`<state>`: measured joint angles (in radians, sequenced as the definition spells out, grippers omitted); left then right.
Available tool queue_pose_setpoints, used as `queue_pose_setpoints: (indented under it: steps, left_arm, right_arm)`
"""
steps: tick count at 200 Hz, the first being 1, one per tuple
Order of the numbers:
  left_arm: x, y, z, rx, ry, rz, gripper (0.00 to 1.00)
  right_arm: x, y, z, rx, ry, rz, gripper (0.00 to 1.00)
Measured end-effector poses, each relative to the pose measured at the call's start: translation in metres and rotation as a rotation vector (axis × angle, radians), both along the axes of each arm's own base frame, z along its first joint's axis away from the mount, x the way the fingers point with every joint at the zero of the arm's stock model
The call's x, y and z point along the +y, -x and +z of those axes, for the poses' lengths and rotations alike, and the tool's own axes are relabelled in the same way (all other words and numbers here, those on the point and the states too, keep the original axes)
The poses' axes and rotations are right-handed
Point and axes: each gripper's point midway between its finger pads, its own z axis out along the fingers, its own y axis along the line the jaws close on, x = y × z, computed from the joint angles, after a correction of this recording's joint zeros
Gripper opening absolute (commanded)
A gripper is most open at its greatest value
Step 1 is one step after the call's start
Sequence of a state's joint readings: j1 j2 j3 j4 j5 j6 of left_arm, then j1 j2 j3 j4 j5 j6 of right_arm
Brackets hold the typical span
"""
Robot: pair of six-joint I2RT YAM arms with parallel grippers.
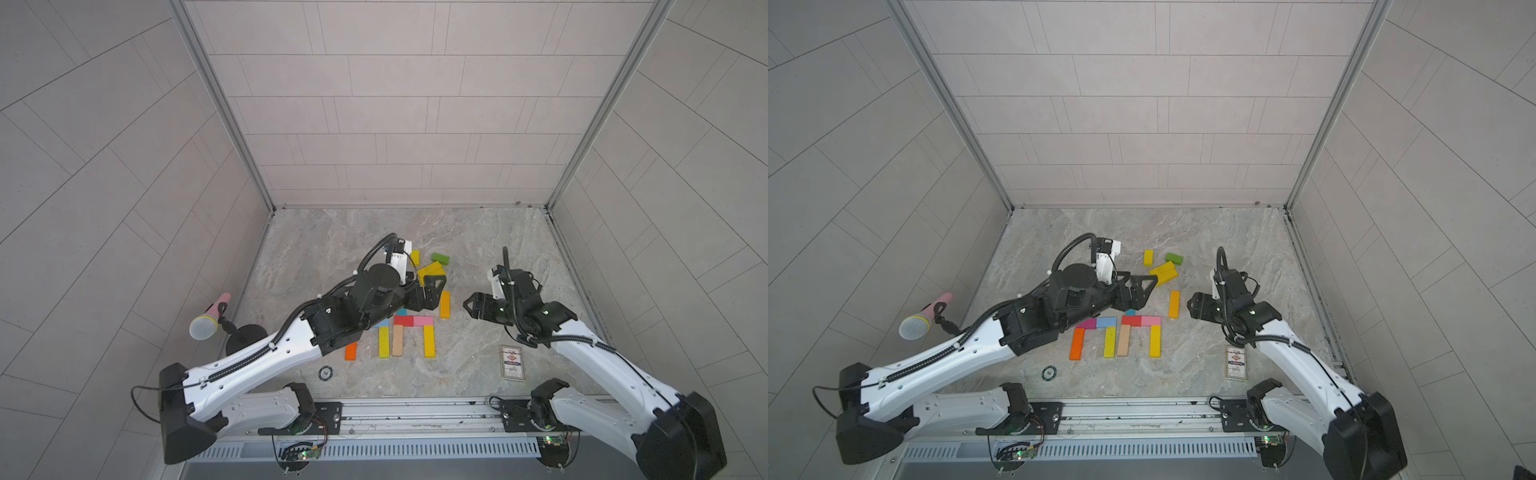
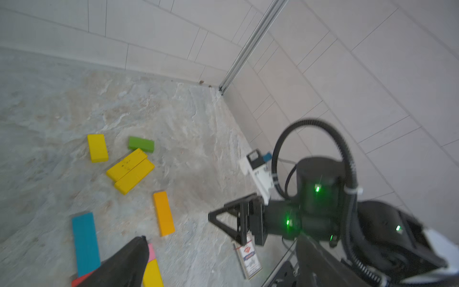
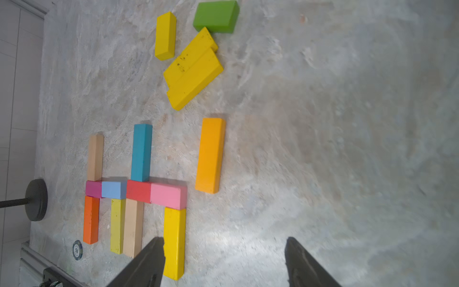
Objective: Assemble the letter h with building blocks
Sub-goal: Place the building block at the center of the board, then pick up the building block from the center of the board.
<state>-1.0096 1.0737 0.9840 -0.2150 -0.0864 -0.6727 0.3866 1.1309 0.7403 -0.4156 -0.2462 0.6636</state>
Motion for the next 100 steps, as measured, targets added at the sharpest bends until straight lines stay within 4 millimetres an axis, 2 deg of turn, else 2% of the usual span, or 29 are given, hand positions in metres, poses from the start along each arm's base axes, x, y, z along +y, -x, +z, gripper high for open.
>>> queue_pose_setpoints:
  steps: [15,30,43,74,87,100]
  left_arm:
    - [0.018,0.012,-0.029,0.025,-0.064,-0.009,1.0]
    - [0.037,0.024,-0.041,0.027,-0.09,-0.014,1.0]
    - [0.053,0.032,-0.035,0.002,-0.075,-0.011,1.0]
    - [0.087,0.048,-0.006,-0.088,0.02,0.01,1.0]
    - [0.097,0.053,-0.003,-0.109,0.048,0.017,1.0]
    - [0.104,0.057,-0.009,-0.113,0.05,0.024,1.0]
  right_arm:
    - [0.01,-0.032,-0.001,0.004,0.021,-0.015,0.82]
    - [0.018,-0.062,-0.01,0.023,0.035,-0.04,0.83]
    - [0.025,-0.086,-0.019,0.045,0.05,-0.063,0.84]
    - [0.039,-0.14,-0.04,0.08,0.082,-0.117,0.84]
    - [0.044,-0.16,-0.047,0.09,0.094,-0.134,0.84]
    - [0.048,-0.177,-0.053,0.098,0.109,-0.15,0.85]
